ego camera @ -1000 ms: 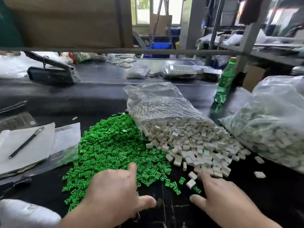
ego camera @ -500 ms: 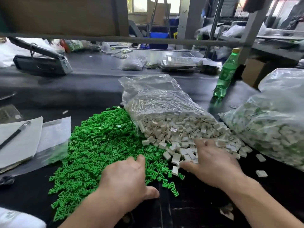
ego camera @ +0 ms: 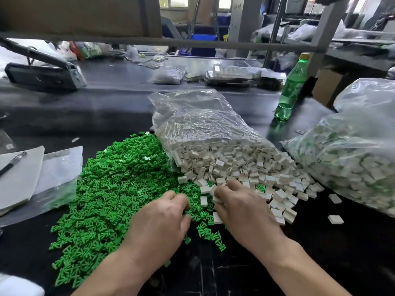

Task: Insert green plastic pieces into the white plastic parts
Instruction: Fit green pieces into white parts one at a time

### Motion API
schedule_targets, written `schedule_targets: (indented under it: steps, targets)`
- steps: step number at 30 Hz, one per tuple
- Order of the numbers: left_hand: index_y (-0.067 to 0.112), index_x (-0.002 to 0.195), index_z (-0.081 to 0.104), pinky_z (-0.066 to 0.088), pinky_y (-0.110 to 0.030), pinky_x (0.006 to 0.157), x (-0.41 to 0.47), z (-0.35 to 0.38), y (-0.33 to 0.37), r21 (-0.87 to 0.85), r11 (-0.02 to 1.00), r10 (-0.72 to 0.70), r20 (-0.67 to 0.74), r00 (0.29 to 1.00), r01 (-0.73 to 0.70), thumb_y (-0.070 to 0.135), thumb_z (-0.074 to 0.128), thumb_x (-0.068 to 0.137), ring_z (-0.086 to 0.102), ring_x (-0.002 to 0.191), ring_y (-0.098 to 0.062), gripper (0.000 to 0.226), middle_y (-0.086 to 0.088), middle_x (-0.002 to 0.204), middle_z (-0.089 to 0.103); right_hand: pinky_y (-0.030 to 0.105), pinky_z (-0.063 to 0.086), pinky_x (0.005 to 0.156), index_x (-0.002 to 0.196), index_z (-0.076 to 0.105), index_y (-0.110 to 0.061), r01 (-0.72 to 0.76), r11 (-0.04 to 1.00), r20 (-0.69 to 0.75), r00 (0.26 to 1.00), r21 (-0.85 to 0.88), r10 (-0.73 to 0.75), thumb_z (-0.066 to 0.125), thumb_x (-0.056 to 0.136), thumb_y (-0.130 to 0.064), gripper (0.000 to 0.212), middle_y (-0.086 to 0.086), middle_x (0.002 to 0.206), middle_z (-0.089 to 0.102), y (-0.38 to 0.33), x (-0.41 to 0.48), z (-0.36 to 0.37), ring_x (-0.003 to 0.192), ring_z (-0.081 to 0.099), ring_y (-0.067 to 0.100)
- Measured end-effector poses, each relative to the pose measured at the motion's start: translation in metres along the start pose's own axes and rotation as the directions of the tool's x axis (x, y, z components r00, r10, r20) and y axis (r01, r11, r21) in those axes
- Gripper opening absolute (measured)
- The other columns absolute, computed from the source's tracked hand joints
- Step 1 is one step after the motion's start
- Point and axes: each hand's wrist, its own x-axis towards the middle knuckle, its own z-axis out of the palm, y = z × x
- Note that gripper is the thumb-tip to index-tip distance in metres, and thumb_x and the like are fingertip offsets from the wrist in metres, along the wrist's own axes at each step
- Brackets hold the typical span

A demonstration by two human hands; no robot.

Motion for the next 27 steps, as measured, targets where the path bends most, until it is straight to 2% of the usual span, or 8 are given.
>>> schedule_targets:
  steps: [7, 10, 12, 14, 16, 19, 24, 27]
  targets:
    - [0.027, 0.108, 0.063, 0.050, -0.022, 0.082, -0.001, 0.000, -0.006, -0.264, 0.964, -0.061, -0.077, 0.995, 0.039, 0.027, 0.060, 0.095, 0.058, 0.089, -0.003, 0.013, 0.016, 0.100, 0.060, 0.030, 0.051, 0.058, 0.091, 0.069, -0.017, 0.034, 0.999, -0.026, 0.999, 0.001, -0.034, 0.063, 0.095, -0.015, 0.007, -0.005, 0.082, 0.059, -0.006, 0.000, -0.003, 0.069, 0.055, 0.015]
    - [0.029, 0.106, 0.065, 0.048, -0.011, 0.080, 0.000, -0.003, -0.009, -0.449, 0.887, -0.152, -0.068, 0.986, 0.106, 0.020, 0.063, 0.094, 0.060, 0.088, 0.000, 0.015, 0.016, 0.097, 0.063, 0.030, 0.049, 0.059, 0.100, 0.069, -0.016, 0.028, 0.999, -0.053, 0.998, 0.026, -0.027, 0.063, 0.096, -0.016, 0.008, -0.002, 0.087, 0.064, -0.008, 0.000, -0.003, 0.072, 0.061, 0.019]
    - [0.031, 0.101, 0.068, 0.051, -0.011, 0.074, 0.000, -0.005, -0.010, -0.655, 0.731, -0.245, 0.011, 0.970, 0.192, 0.014, 0.063, 0.094, 0.066, 0.083, -0.002, 0.019, 0.009, 0.089, 0.069, 0.032, 0.050, 0.068, 0.115, 0.067, -0.016, -0.025, 0.997, -0.060, 0.998, 0.072, 0.029, 0.059, 0.098, -0.018, 0.019, 0.000, 0.099, 0.068, -0.007, 0.001, -0.001, 0.083, 0.065, 0.022]
    - [0.027, 0.098, 0.074, 0.056, -0.017, 0.074, 0.001, -0.009, -0.008, -0.854, 0.445, -0.285, 0.150, 0.947, 0.269, 0.005, 0.063, 0.093, 0.070, 0.085, -0.008, 0.025, 0.002, 0.090, 0.072, 0.024, 0.049, 0.074, 0.123, 0.067, -0.019, -0.114, 0.963, -0.090, 0.986, 0.244, 0.139, 0.059, 0.097, -0.019, 0.027, -0.006, 0.103, 0.068, -0.007, 0.000, -0.003, 0.086, 0.064, 0.015]
    - [0.019, 0.097, 0.077, 0.059, -0.025, 0.077, 0.004, -0.011, -0.006, -0.940, 0.155, -0.275, 0.254, 0.927, 0.304, -0.005, 0.062, 0.090, 0.072, 0.089, -0.018, 0.030, -0.008, 0.099, 0.069, 0.017, 0.050, 0.069, 0.123, 0.068, -0.028, -0.240, 0.771, 0.027, 0.960, 0.590, 0.278, 0.057, 0.097, -0.021, 0.030, -0.008, 0.089, 0.071, -0.008, 0.000, -0.007, 0.074, 0.065, 0.008]
    - [0.009, 0.097, 0.078, 0.058, -0.027, 0.075, 0.007, -0.010, -0.001, -0.943, -0.127, -0.243, 0.330, 0.912, 0.308, -0.008, 0.065, 0.077, 0.072, 0.089, -0.026, 0.029, -0.015, 0.104, 0.068, 0.027, 0.053, 0.056, 0.113, 0.073, -0.034, -0.356, 0.250, 0.285, 0.917, 0.900, 0.278, 0.055, 0.099, -0.016, 0.029, 0.009, 0.066, 0.070, -0.013, 0.000, -0.015, 0.055, 0.064, 0.020]
    - [0.004, 0.091, 0.077, 0.058, -0.024, 0.069, 0.008, -0.006, 0.006, -0.932, -0.255, -0.188, 0.311, 0.932, 0.259, -0.001, 0.069, 0.067, 0.073, 0.084, -0.027, 0.025, -0.020, 0.090, 0.072, 0.031, 0.056, 0.049, 0.104, 0.074, -0.015, -0.362, -0.141, 0.383, 0.907, 0.922, 0.173, 0.054, 0.099, -0.003, 0.024, 0.013, 0.069, 0.061, -0.020, 0.003, -0.024, 0.057, 0.064, 0.024]
    - [0.010, 0.085, 0.077, 0.058, -0.026, 0.068, 0.008, -0.003, 0.008, -0.936, -0.258, -0.177, 0.290, 0.941, 0.240, 0.004, 0.072, 0.069, 0.072, 0.082, -0.028, 0.018, -0.020, 0.089, 0.072, 0.031, 0.056, 0.047, 0.106, 0.066, -0.004, -0.387, -0.191, 0.412, 0.905, 0.902, 0.109, 0.061, 0.096, -0.004, 0.010, 0.011, 0.071, 0.062, -0.025, 0.002, -0.023, 0.057, 0.064, 0.022]
